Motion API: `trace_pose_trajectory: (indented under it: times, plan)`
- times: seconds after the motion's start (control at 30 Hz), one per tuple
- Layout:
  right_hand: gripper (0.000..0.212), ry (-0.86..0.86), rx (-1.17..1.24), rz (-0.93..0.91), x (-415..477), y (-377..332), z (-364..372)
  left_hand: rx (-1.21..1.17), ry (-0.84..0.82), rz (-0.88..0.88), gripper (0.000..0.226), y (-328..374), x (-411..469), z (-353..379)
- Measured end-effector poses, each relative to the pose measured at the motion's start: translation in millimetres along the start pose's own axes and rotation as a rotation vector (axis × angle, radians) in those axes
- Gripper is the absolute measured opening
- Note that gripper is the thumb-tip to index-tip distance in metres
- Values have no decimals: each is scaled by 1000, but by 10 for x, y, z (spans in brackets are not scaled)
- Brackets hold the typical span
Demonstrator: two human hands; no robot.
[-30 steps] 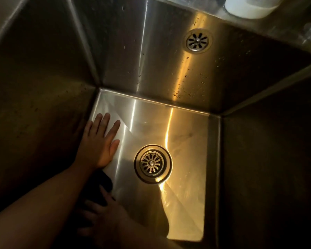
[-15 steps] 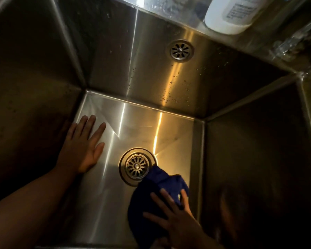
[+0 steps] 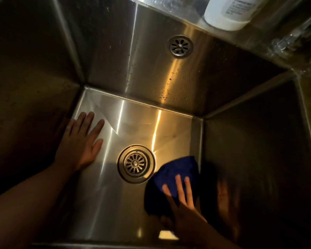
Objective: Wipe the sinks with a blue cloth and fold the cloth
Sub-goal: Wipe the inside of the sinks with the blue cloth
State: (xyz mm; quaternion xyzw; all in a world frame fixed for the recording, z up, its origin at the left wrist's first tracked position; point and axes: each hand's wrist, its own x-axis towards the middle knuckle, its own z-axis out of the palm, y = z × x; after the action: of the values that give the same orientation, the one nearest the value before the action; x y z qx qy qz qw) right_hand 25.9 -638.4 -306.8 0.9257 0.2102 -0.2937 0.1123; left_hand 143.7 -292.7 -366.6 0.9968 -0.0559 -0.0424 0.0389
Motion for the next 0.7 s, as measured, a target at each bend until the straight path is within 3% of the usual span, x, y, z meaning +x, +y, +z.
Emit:
trace_pose_trajectory:
  times: [0.13,0.27,0.4,0.47,0.6,0.7]
  plan:
    - [78,19,-22,-4,-358,-15,148,-19,-17,-18,64,22,-11,-52]
    - [75,132,-24,-38,-22,4,159,-35,-11,-14,64,26,9,-60]
    - [68,230,163,201,607,-132,-253,-1,-21,-5,64,22,-2,-50]
    - [65,291,281,229,947,-253,-399,4,-9,3,64,5,-3,-42]
    - [68,285,276,149,1197,-469,-624,14,-10,12,64,-1,-15,-25]
    - [58,281,242,-69,1048,-606,-558,-7,-19,12,64,-5,-9,-31]
